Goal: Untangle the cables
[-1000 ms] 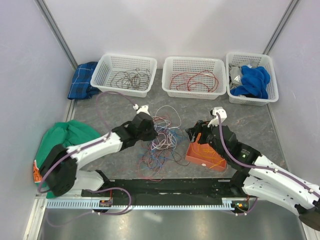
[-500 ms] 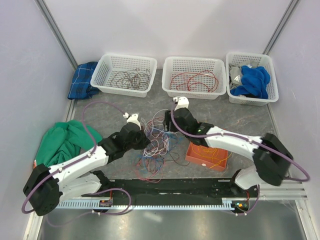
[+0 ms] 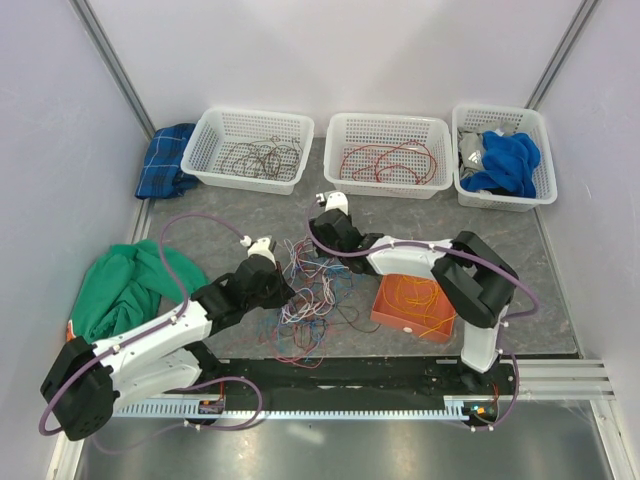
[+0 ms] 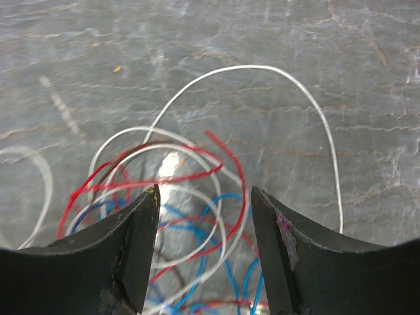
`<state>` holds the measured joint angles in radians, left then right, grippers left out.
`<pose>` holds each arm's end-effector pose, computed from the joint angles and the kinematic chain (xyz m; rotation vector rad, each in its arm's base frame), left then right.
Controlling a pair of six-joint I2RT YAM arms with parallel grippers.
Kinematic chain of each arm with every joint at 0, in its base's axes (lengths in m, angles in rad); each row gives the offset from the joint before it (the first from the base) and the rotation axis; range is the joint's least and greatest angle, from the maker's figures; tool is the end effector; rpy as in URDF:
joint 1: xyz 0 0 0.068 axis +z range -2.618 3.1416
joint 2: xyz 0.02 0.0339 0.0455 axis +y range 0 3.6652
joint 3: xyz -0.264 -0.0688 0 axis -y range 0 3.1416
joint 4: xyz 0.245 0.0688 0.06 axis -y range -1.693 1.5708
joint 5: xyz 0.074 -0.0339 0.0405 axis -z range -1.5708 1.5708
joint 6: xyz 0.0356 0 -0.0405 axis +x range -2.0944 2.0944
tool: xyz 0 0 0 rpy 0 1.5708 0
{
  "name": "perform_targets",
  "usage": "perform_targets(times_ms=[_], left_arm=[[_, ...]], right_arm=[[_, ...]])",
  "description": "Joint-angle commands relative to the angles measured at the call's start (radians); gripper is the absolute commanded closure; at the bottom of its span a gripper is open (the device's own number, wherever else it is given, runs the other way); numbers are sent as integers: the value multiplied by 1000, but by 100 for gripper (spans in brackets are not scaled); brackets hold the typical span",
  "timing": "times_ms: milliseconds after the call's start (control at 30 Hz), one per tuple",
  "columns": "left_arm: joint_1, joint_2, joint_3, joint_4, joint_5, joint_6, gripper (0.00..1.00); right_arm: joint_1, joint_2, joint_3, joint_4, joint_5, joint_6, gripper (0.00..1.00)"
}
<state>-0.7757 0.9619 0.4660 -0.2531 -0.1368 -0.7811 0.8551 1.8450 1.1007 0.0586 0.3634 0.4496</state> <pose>0.1412 -0.1317 0.1918 -0.0779 2.3946 -0.6158 0.2690 0.2901 0.1779 -0.2570 2.2072 0.3136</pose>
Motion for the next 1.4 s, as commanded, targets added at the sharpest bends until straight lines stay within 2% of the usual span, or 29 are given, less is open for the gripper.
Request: perform_targets(times_ms=[0, 67, 133, 167, 233, 267, 333, 400, 433, 467, 533, 567, 600, 733, 900, 1067, 1133, 1167, 1233, 1267, 1367], left_arm=[[-2, -14, -10, 18, 5, -35, 98], [-2, -17, -12, 18, 5, -37, 98], [-2, -28, -15, 18, 5, -38, 98], [-2, -32, -20, 17, 3, -41, 98], [-2, -49, -27, 18, 3, -49, 98], [-2, -54, -30, 17, 0, -50, 98], [-2, -71, -30, 12, 0, -49, 98], [-2, -86, -21, 3, -3, -46, 97], [-2, -92, -20, 3, -7, -40, 93], [-2, -109, -7, -6, -10, -34, 75], [-2, -123, 11, -17, -20, -17, 54], [-2, -133, 32, -23, -36, -14, 40], [-2, -137, 45, -37, -43, -4, 34], [-2, -147, 108, -54, -58, 8, 7], [-2, -178, 160, -26, -72, 19, 1], [-2, -252, 183, 76, -92, 65, 0], [-2, -300, 156, 171, -54, 109, 0], [-2, -317, 139, 302, -35, 123, 0], [-2, -339, 82, 440, 35, 158, 0], [-2, -338, 70, 565, 60, 164, 0], [-4, -260, 91, 659, 173, 184, 0]], right_arm=[[-33, 97, 108, 46, 63, -40, 35], [-47, 129, 151, 46, 74, -40, 38], [-57, 155, 165, 63, 66, -32, 46], [-63, 160, 166, 91, 63, -32, 62], [-65, 158, 165, 115, 74, -41, 76], [-65, 151, 157, 130, 84, -43, 90], [-65, 93, 136, 148, 114, -46, 100], [-65, -13, 85, 176, 127, -49, 100], [-65, -53, 53, 179, 143, -48, 100], [-64, -99, 41, 172, 149, -48, 100], [-62, -234, 21, 141, 160, -46, 100], [-62, -280, 18, 107, 163, -48, 100], [-59, -370, 14, 90, 164, -49, 100], [-30, -539, 54, -23, 175, -72, 100], [-2, -696, 102, -178, 174, -71, 100], [25, -797, 162, -293, 138, -69, 100], [32, -820, 157, -318, 120, -52, 100], [32, -828, 154, -321, 111, -45, 100], [33, -845, 139, -330, 89, -31, 100], [33, -848, 133, -329, 69, -22, 100], [33, -846, 114, -332, 25, 1, 100]])
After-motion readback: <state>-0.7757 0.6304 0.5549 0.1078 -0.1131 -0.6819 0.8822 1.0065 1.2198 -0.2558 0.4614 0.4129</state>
